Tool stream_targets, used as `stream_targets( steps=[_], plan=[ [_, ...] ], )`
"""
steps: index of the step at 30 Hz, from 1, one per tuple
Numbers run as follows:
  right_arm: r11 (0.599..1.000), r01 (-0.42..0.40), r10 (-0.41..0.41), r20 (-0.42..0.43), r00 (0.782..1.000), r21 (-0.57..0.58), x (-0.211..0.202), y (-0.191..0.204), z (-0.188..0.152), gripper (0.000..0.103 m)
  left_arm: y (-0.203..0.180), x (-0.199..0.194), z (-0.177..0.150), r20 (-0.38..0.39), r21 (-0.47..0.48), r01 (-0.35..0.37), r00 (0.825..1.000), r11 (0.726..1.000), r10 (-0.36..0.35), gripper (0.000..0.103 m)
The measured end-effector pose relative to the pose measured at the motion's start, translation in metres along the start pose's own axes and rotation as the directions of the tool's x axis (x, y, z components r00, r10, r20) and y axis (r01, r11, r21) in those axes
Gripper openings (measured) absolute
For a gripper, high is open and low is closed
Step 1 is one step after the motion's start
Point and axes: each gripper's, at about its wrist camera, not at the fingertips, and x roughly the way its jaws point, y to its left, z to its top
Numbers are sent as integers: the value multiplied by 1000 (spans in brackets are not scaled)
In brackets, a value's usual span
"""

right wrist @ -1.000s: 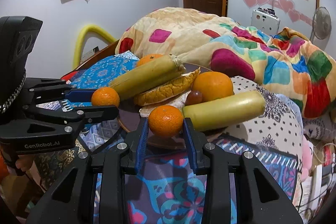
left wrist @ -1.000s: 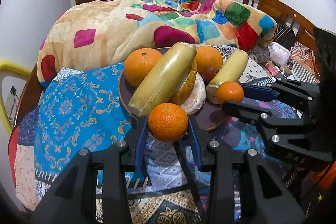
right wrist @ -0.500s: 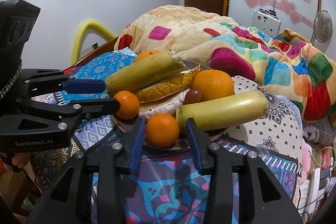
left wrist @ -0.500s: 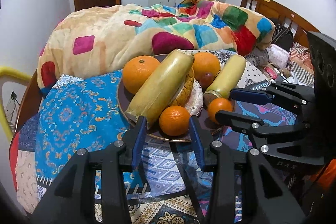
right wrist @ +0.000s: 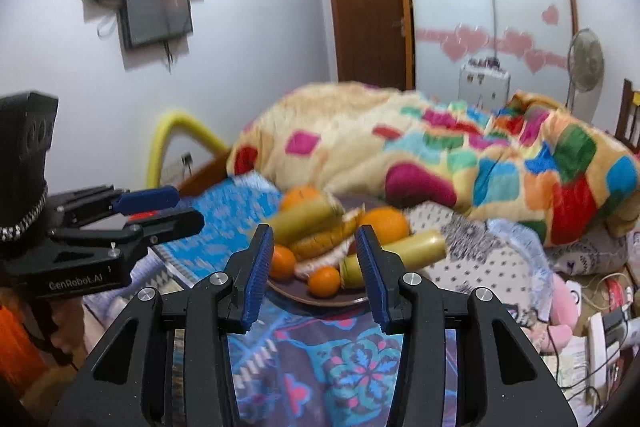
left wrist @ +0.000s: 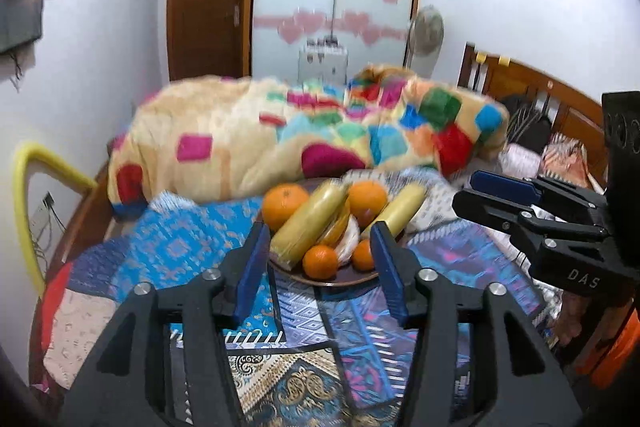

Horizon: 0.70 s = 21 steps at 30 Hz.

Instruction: Organize fruits

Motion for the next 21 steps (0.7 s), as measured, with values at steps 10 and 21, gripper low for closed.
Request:
stream_targets(
  steps=[10, 21],
  plan=[
    [997, 81, -78, 212, 974, -2, -82, 38, 4, 55, -27, -111, 1, 271, -6, -72, 960, 997, 71, 75],
    [986, 163, -162, 304, 939, 21, -116, 55, -4, 87, -44, -163, -19, 380, -4, -127, 917, 992, 119, 103]
  ],
)
